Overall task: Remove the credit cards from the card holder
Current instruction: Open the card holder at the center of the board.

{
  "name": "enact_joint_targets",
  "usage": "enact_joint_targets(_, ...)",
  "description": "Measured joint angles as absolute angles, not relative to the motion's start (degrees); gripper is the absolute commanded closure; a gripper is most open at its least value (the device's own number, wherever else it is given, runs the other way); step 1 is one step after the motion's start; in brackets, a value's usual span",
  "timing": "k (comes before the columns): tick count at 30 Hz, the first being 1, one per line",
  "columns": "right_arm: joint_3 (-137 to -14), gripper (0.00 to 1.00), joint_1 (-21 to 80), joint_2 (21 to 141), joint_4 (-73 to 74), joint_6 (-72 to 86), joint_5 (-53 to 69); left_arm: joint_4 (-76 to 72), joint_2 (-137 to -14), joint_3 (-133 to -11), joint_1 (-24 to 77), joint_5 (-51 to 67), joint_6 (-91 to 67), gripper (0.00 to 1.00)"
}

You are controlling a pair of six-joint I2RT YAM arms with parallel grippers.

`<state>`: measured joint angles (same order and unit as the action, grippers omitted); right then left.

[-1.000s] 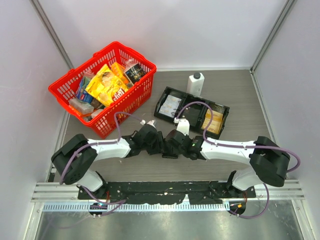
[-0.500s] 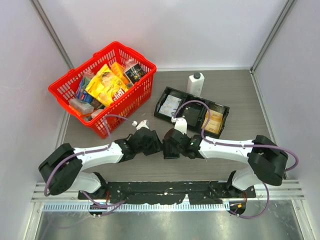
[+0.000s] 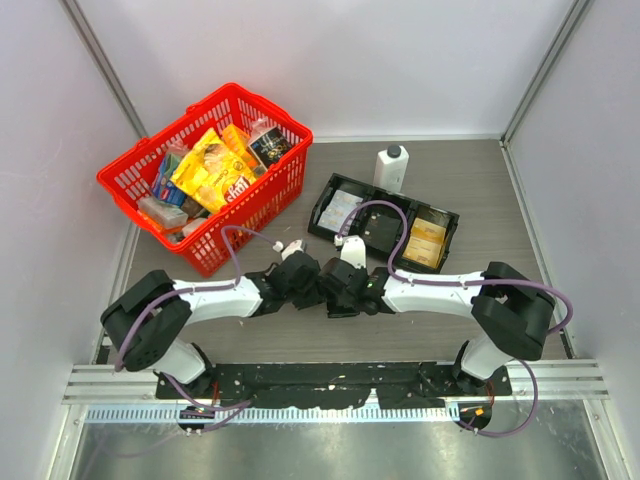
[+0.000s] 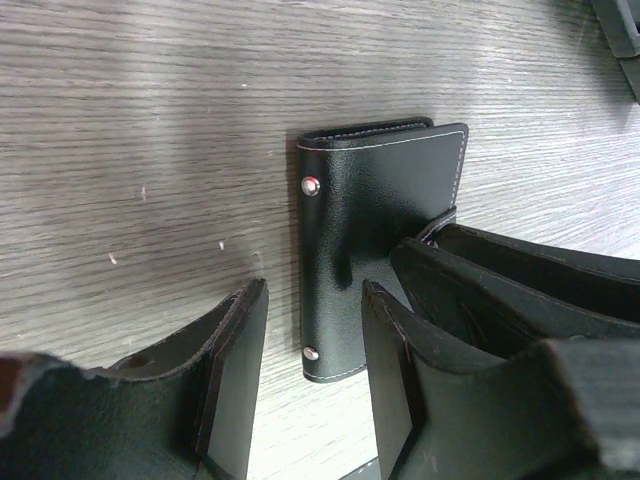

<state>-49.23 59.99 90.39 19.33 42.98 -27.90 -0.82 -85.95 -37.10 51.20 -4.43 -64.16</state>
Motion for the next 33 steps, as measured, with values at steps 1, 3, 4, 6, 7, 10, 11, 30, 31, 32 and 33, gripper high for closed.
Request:
enact_joint_targets(1, -49.23, 0.7, 59.99, 90.39, 19.35, 43.0, -27.97, -0.99, -86.17, -37.17, 51.2, -4.27, -64.25, 0.55)
enact_joint_targets(3, -49.23, 0.73, 59.99, 90.41, 19.49, 43.07, -28.1, -1.41, -86.52, -37.28, 51.2, -3.97, -64.38, 0.58)
enact_joint_targets(4, -49.23, 0.74, 59.99, 90.41, 19.51, 43.07, -28.18, -1.58, -86.67, -37.3, 51.22, -3.84, -64.45, 0.59)
enact_joint_targets(6, -49.23, 0.76, 59.99, 90.41, 19.42, 43.09, -28.23, -1.91, -87.02, -37.3, 51.27, -3.68, -64.66, 0.6)
enact_joint_targets(7, -49.23, 0.78, 59.99, 90.41, 19.38, 43.13, -28.25, -2.04, -87.18, -37.34, 51.29, -3.62, -64.71, 0.64)
enact_joint_targets(10, -49.23, 0.8, 59.99, 90.41, 19.33, 43.16, -28.21, -2.42, -87.72, -37.41, 51.55, -3.55, -65.3, 0.76)
enact_joint_targets(11, -49.23, 0.82, 59.99, 90.41, 19.31, 43.16, -28.18, -2.57, -87.92, -37.41, 51.62, -3.55, -65.56, 0.81)
enact_joint_targets(30, -48.69, 0.96, 59.88, 86.8, 23.62, 43.64, -28.01, -1.78, -87.96, -37.45, 52.93, -7.16, -68.42, 1.0)
enact_joint_targets(31, -48.62, 0.93, 59.86, 86.8, 23.9, 43.64, -27.99, -1.72, -87.9, -37.47, 53.1, -7.46, -68.49, 1.0)
enact_joint_targets(32, -48.58, 0.87, 59.86, 86.8, 24.05, 43.62, -27.86, -1.65, -87.88, -37.47, 53.3, -7.75, -68.58, 1.0)
enact_joint_targets(33, -48.53, 0.84, 59.86, 86.8, 24.01, 43.48, -27.68, -1.61, -87.85, -37.47, 53.49, -7.97, -68.6, 1.0)
